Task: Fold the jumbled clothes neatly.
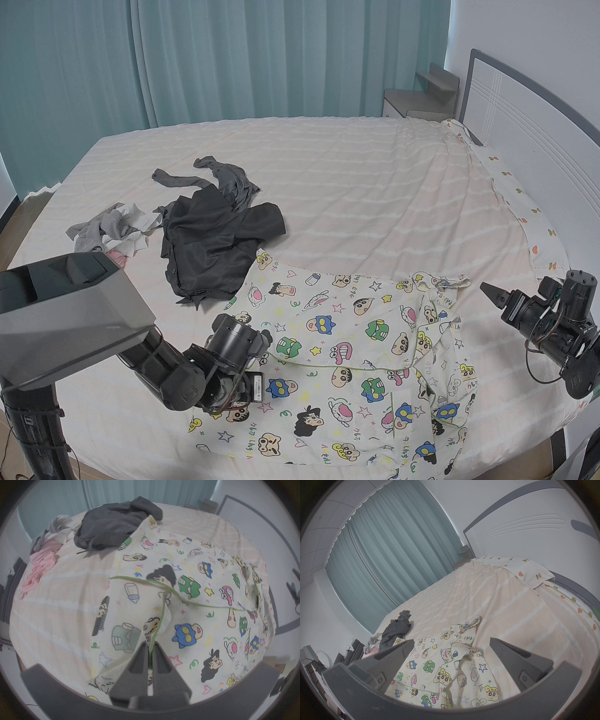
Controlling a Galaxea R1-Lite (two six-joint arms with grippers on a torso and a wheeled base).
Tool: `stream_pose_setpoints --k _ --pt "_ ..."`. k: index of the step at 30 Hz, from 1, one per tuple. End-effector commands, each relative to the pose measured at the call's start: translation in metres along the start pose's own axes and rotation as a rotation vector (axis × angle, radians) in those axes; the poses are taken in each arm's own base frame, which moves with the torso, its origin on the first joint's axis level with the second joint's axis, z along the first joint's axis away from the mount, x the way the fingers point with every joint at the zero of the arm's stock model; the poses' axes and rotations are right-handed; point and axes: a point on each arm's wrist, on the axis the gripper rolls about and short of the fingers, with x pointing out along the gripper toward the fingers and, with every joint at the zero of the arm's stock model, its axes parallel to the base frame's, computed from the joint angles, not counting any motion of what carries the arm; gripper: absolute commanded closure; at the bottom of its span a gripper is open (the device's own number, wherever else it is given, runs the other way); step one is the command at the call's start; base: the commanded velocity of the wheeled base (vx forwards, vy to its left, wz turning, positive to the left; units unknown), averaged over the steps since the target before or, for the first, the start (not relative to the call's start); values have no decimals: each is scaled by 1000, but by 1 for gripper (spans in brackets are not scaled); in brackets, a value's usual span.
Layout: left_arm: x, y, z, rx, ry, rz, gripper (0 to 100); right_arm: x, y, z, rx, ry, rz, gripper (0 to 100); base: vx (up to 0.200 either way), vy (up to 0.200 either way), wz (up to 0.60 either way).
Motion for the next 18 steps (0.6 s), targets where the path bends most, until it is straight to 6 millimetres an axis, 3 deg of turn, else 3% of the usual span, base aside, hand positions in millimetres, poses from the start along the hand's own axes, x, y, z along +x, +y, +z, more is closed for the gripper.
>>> stream_pose_setpoints --k 1,5,18 --pt "1 19 3 -64 -3 -7 100 0 0 0 0 2 0 0 0 0 0" --pt "3 31 10 -152 -32 -33 100 0 0 -1 0 6 -2 0 0 0 0" --pt "7 51 12 -206 -26 -80 100 0 1 -2 -2 9 3 0 0 0 0"
